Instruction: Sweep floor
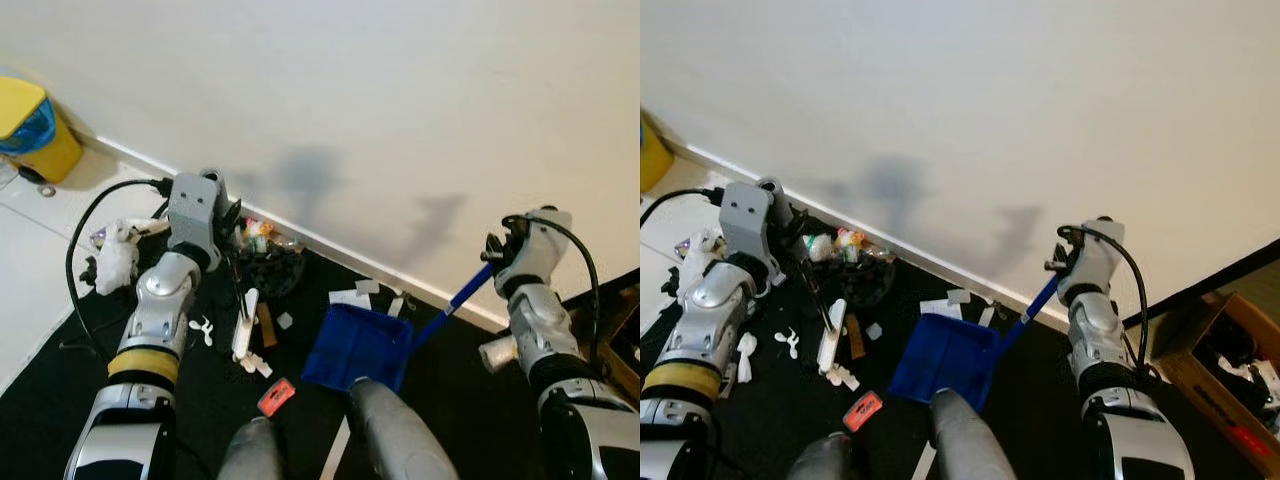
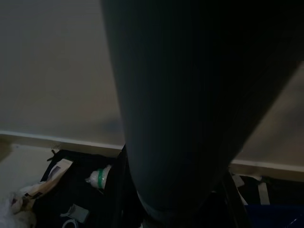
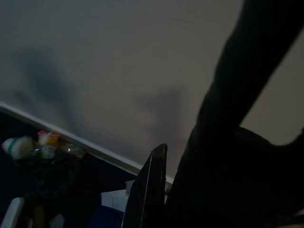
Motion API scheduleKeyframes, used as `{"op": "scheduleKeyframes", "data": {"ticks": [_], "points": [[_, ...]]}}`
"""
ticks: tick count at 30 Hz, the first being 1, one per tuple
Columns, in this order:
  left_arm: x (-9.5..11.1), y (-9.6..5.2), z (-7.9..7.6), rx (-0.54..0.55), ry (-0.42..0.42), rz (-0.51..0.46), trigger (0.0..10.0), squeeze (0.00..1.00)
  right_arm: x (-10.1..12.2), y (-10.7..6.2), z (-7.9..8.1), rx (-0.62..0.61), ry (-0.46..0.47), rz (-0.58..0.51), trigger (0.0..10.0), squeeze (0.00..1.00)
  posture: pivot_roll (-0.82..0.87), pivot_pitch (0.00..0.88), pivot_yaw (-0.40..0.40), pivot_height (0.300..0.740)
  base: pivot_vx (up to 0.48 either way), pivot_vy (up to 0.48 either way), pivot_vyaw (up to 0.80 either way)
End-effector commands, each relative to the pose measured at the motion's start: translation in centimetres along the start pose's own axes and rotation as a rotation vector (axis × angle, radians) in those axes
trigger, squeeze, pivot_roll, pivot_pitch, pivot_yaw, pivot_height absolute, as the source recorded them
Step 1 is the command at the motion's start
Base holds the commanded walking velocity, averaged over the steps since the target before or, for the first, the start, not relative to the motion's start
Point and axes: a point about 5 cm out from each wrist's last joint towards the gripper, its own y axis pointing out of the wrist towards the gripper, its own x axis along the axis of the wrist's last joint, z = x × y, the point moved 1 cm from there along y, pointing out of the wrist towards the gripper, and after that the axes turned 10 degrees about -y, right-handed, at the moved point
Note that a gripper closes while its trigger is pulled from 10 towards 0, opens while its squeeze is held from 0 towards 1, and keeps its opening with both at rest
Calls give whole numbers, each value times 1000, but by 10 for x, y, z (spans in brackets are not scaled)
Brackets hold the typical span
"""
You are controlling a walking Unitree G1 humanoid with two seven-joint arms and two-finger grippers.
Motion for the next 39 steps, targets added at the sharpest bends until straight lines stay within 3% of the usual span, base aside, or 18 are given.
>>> {"op": "scheduleKeyframes", "data": {"ticks": [1,19,23,24,30,39], "points": [[1,0,0,4,5,-1,10000,0,-20,-6,5,38,37,95,10000,0,39,117,-58,740,0,-480,0],[-1,-4,3,30,-1,-4,10000,0,-17,-5,16,138,10,95,10000,0,36,130,-71,740,0,-72,0],[-5,-8,8,30,84,13,10000,0,-16,-6,23,189,-87,65,10000,0,38,135,-76,740,0,0,0],[1,-10,13,34,153,-4,10000,0,-9,-6,26,196,-143,11,10000,0,40,153,-79,740,0,0,0],[14,-7,22,59,212,-42,10000,0,0,-2,31,179,-127,-47,10000,0,43,173,-78,740,0,0,0],[40,-4,43,141,261,-118,10000,0,24,8,45,167,-130,-134,10000,0,50,280,-89,740,0,0,0]]}}
